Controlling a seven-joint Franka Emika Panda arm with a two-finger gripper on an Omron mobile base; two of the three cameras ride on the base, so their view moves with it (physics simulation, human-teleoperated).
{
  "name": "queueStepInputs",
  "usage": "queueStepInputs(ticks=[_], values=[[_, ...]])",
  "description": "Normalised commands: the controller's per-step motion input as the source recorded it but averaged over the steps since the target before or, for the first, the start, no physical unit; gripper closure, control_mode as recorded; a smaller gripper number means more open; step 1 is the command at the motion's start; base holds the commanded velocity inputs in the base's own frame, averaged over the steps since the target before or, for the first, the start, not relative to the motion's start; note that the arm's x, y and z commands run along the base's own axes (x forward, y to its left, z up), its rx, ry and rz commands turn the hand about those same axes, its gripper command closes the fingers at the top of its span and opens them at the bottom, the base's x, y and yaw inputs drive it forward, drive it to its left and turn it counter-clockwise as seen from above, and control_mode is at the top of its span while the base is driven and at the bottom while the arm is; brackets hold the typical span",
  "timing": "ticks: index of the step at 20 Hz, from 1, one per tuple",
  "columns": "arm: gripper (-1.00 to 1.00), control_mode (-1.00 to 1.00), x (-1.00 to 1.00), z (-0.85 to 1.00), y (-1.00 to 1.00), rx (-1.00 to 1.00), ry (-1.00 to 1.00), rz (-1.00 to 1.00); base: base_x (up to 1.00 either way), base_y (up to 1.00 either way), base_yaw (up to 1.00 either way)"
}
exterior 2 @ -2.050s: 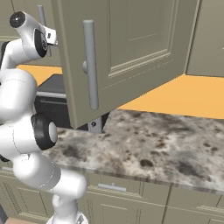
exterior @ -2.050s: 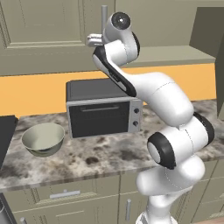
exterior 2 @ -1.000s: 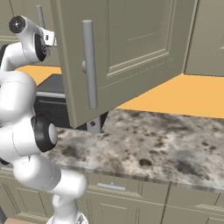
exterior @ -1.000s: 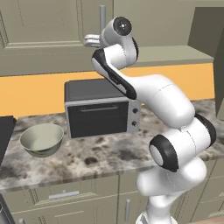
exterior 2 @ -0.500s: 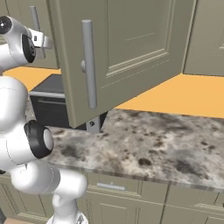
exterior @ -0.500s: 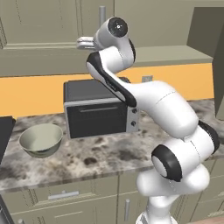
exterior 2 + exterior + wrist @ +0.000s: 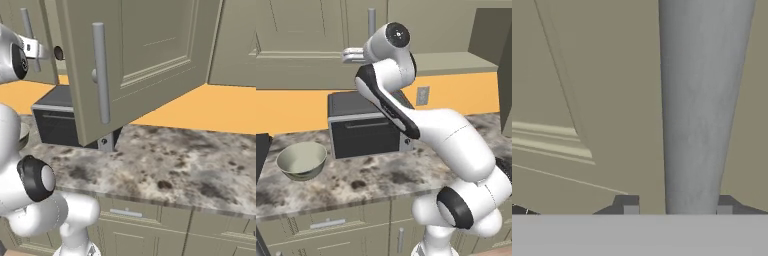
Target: Open the cabinet and move the ladle to the pot. Then close the cabinet.
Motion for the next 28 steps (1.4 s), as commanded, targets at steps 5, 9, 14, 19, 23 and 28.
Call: queueStepInputs(ticks=[5, 9, 14, 19, 23, 28], values=[[1.0, -1.0, -1.0, 0.0, 1.0, 0.0, 0.0, 0.08, 0.0, 0.0, 0.0], [1.0, -1.0, -1.0, 0.0, 1.0, -0.02, 0.0, 0.06, 0.0, 0.0, 0.0], [1.0, -1.0, -1.0, 0.0, 1.0, -0.03, 0.0, 0.04, 0.0, 0.0, 0.0], [1.0, -1.0, -0.99, 0.0, 1.0, -0.03, 0.0, 0.02, 0.0, 0.0, 0.0], [-1.0, -1.0, -0.77, 0.0, 0.97, -0.03, 0.0, 0.01, 0.0, 0.0, 0.0], [-1.0, -1.0, -0.56, 0.02, -0.05, 0.0, 0.0, 0.0, 0.0, 0.0, 0.0]])
